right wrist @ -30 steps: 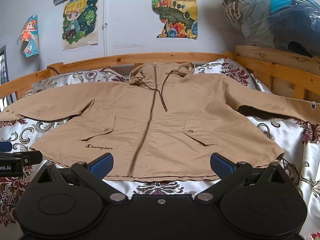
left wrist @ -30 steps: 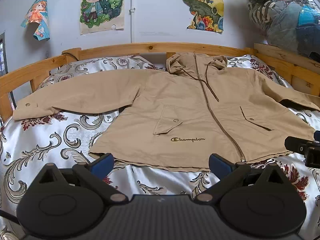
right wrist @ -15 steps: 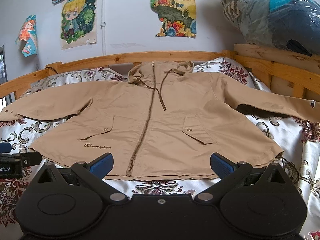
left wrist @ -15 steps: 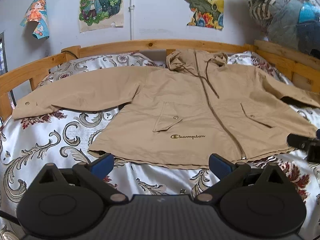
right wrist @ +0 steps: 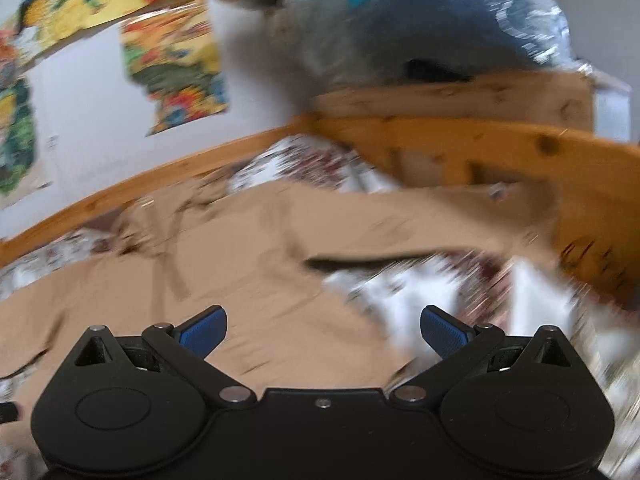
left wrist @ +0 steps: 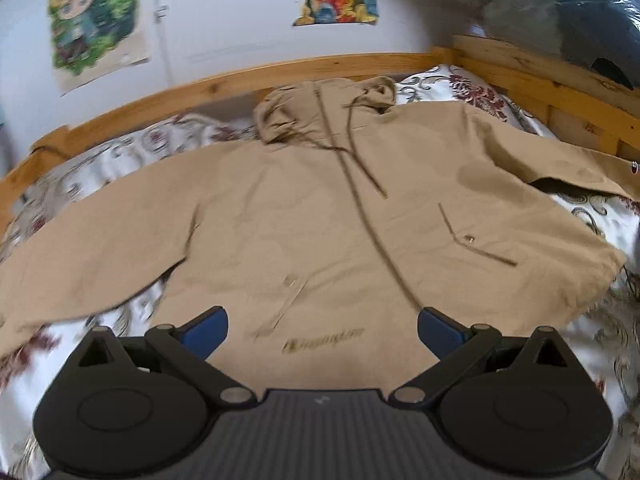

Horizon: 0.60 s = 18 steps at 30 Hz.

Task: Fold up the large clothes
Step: 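Grasp the jacket sleeve cuff with the right gripper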

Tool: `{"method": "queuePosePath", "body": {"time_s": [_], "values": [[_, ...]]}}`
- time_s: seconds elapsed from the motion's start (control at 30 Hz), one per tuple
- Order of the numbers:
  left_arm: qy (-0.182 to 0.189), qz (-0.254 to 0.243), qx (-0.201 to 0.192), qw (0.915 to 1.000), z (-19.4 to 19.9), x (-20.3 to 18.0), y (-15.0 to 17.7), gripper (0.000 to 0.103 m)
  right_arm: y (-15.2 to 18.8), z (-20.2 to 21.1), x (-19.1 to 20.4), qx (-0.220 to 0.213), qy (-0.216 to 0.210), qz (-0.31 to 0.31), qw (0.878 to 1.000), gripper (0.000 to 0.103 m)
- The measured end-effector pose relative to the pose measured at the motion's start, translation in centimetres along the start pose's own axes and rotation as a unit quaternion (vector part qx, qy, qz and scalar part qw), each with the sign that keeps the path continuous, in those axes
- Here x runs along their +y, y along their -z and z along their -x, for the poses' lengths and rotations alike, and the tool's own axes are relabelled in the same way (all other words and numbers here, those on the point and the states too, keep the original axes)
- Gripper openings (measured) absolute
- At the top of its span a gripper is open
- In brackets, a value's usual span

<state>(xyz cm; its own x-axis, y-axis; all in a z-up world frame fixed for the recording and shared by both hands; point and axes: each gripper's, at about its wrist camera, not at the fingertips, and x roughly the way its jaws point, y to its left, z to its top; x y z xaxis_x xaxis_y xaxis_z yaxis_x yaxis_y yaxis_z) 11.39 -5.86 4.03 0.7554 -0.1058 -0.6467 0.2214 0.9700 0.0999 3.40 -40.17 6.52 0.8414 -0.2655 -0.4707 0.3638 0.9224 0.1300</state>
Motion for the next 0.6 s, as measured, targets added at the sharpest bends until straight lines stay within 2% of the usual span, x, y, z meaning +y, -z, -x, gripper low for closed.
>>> {"method": "queuePosePath", "body": {"time_s": [0.07,0.13,0.2,0.3,0.43,0.5,0.6], "values": [[0.005,0.006,-0.01,0.9999,-1.9,-0.6,-0.9,0.102,-1.2,-1.4,-2.0,-0.013,0.029,0.005,0.999,0.102],[0.008,0.016,-0.009,0.9998,-4.0,-1.2,-1.4,0.102,-2.3,-3.1,-4.2,-0.004,0.047,-0.021,0.999,0.102],[0.023,0.034,0.009,0.9991,-6.1,-1.5,-1.6,0.102,-3.1,-5.1,-6.0,0.013,0.023,-0.081,0.996,0.1],[0.045,0.049,0.034,0.9972,-8.2,-1.4,-1.5,0.102,-3.7,-8.9,-8.7,0.039,-0.016,-0.19,0.981,0.094],[0.052,0.051,0.057,0.9957,-9.4,-0.5,-1.0,0.102,-3.7,-13.1,-9.5,0.065,-0.028,-0.295,0.953,0.089],[0.048,0.055,0.064,0.9953,-9.4,0.2,-0.5,0.102,-3.5,-14.6,-9.1,0.078,-0.011,-0.323,0.943,0.089],[0.04,0.058,0.077,0.9945,-9.2,1.2,0.2,0.102,-3.6,-15.9,-8.5,0.072,0.032,-0.327,0.942,0.088]]}}
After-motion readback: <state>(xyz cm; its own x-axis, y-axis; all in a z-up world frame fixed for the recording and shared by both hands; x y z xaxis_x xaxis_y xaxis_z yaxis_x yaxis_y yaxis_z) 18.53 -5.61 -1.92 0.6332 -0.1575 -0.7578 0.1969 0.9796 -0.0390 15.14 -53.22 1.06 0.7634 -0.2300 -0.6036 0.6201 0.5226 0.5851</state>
